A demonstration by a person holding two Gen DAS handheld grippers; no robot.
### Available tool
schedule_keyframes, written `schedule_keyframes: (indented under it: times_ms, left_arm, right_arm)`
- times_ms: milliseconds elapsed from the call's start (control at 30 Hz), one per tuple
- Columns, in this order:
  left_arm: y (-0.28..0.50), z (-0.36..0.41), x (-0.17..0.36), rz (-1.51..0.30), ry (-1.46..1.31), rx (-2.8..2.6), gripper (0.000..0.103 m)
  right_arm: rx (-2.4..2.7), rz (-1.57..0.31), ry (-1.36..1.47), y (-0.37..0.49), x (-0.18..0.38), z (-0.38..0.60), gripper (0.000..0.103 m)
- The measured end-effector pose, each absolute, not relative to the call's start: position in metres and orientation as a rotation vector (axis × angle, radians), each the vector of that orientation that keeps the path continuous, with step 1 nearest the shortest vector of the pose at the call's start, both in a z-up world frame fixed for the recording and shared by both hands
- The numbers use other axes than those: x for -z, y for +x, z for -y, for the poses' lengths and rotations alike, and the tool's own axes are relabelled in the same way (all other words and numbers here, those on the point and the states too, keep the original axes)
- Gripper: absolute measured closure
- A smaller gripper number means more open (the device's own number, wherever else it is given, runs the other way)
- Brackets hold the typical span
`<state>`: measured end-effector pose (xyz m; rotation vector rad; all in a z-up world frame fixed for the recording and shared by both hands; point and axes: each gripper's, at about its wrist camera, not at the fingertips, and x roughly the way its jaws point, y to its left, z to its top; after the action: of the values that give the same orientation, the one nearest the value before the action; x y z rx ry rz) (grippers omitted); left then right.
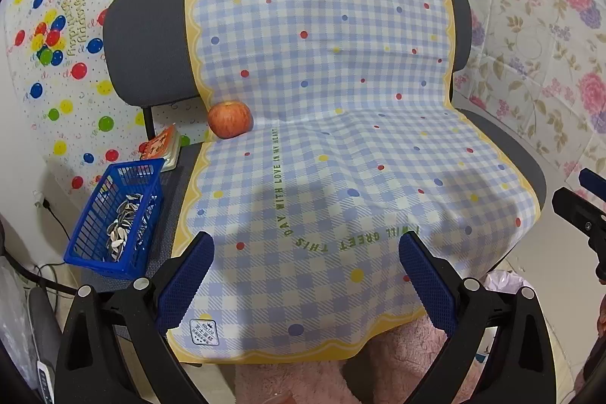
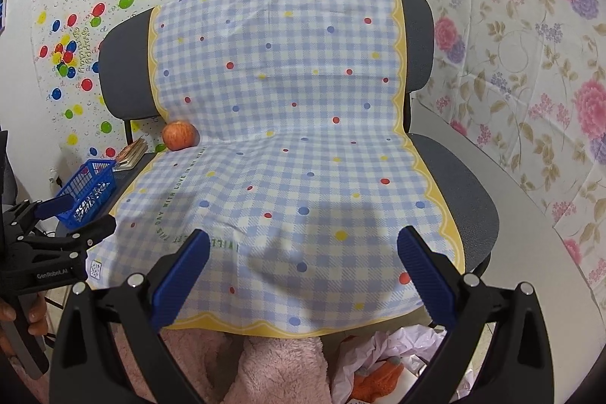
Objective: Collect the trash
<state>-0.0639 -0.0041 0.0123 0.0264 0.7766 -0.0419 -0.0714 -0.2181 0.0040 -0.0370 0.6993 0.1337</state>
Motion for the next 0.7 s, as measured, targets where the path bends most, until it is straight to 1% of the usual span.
schedule_keyframes:
  times_ms: [700]
  left_arm:
    - [-0.0645, 0.0014, -0.0102, -0.778, 0.022, 0.044, 0.006]
  right_arm:
    - [-0.144, -0.718, -0.037, -0.0698, 0.0031, 0.2146, 0.006]
